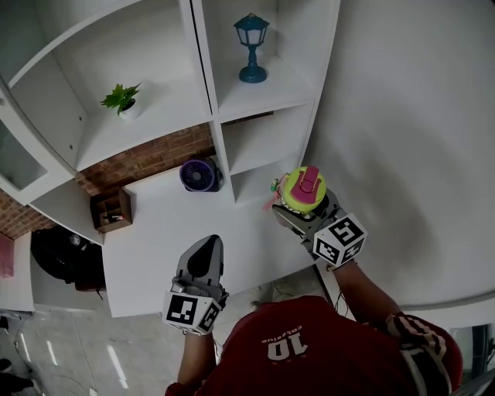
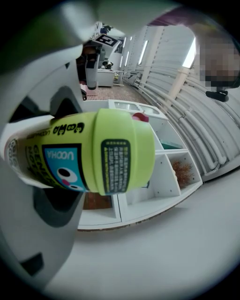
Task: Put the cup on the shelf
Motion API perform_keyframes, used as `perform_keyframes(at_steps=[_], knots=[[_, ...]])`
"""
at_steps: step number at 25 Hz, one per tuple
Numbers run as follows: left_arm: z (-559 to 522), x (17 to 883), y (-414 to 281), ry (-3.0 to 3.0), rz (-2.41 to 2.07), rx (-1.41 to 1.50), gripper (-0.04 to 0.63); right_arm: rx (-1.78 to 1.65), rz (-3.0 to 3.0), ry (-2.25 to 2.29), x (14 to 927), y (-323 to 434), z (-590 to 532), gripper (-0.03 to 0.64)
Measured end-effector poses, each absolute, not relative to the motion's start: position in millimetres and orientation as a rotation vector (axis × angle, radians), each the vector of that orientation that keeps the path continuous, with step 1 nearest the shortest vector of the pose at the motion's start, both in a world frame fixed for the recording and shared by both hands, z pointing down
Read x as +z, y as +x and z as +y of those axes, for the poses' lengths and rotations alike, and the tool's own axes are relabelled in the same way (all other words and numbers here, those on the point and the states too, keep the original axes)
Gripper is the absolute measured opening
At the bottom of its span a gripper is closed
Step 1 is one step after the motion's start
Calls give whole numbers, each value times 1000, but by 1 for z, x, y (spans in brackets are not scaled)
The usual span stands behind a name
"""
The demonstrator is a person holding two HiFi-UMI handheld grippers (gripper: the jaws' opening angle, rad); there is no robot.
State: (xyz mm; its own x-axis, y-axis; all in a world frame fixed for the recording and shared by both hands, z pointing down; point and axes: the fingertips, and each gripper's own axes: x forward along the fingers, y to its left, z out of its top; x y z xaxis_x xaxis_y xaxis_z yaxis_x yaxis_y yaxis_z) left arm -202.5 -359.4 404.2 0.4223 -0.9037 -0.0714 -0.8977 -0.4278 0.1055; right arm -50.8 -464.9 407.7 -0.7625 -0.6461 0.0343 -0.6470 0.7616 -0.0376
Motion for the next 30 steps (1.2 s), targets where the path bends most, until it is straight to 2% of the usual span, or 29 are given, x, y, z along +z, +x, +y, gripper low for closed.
perform_keyframes(at_steps=[30], knots=[[-432, 410, -183, 2451, -1895, -75, -6, 82, -3073, 815, 437, -92, -612, 403]])
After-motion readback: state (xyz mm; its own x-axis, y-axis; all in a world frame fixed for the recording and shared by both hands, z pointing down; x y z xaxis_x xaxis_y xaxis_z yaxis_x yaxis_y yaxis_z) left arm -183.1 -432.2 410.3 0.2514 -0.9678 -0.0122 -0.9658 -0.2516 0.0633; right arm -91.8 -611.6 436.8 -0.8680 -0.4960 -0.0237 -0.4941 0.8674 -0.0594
